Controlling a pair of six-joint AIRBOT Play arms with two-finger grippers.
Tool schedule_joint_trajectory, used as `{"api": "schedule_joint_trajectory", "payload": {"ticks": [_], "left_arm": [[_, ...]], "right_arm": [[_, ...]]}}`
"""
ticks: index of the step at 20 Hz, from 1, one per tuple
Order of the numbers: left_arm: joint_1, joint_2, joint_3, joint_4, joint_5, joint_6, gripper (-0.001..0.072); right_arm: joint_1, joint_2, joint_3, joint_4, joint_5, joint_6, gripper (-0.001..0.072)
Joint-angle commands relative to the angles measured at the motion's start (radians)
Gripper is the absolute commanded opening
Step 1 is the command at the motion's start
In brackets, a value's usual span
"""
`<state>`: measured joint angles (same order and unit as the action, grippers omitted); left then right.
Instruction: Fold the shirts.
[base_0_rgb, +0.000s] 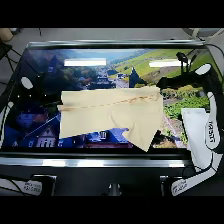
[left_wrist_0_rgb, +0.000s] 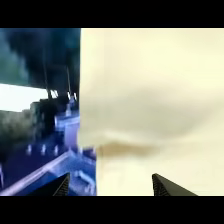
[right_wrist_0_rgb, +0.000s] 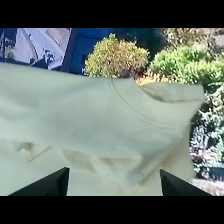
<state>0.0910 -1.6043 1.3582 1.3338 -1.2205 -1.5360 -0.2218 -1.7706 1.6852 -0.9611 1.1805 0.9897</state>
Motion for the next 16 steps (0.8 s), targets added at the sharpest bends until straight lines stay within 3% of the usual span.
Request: {"api": "schedule_joint_trajectory", "payload": {"ticks": [1,3,5,6,7,13,14,15,16], "left_arm": [[0.087,0.082,-0.134,-0.093,-0.175,0.083,0.0596],[0.132,0.175,-0.340,-0.170,-0.133,0.140,0.0587],[0.161,0.249,-0.519,-0.240,-0.093,0.222,0.0587],[0.168,0.271,-0.573,-0.252,-0.074,0.232,0.0587],[0.172,0.282,-0.610,-0.252,-0.045,0.234,0.0587],[0.162,0.273,-0.634,-0.313,0.059,0.272,0.0582],[0.153,0.270,-0.634,-0.315,0.071,0.264,0.0580],[0.140,0.269,-0.634,-0.315,0.093,0.243,0.0565],[0.126,0.270,-0.634,-0.315,0.110,0.223,0.0407]], "right_arm": [[-0.099,0.025,0.018,-0.117,0.306,-0.052,0.0502],[-0.132,0.025,-0.019,-0.223,0.423,-0.079,0.0484],[-0.151,0.025,-0.071,-0.228,0.421,-0.063,0.0464],[-0.151,0.025,-0.090,-0.229,0.414,-0.064,0.0396],[-0.149,0.025,-0.107,-0.227,0.410,-0.064,0.0386],[-0.150,0.025,-0.121,-0.230,0.403,-0.068,0.0390],[-0.149,0.025,-0.122,-0.229,0.406,-0.068,0.0453],[-0.149,0.027,-0.130,-0.225,0.400,-0.072,0.0538],[-0.148,0.030,-0.145,-0.219,0.391,-0.078,0.0538]]}}
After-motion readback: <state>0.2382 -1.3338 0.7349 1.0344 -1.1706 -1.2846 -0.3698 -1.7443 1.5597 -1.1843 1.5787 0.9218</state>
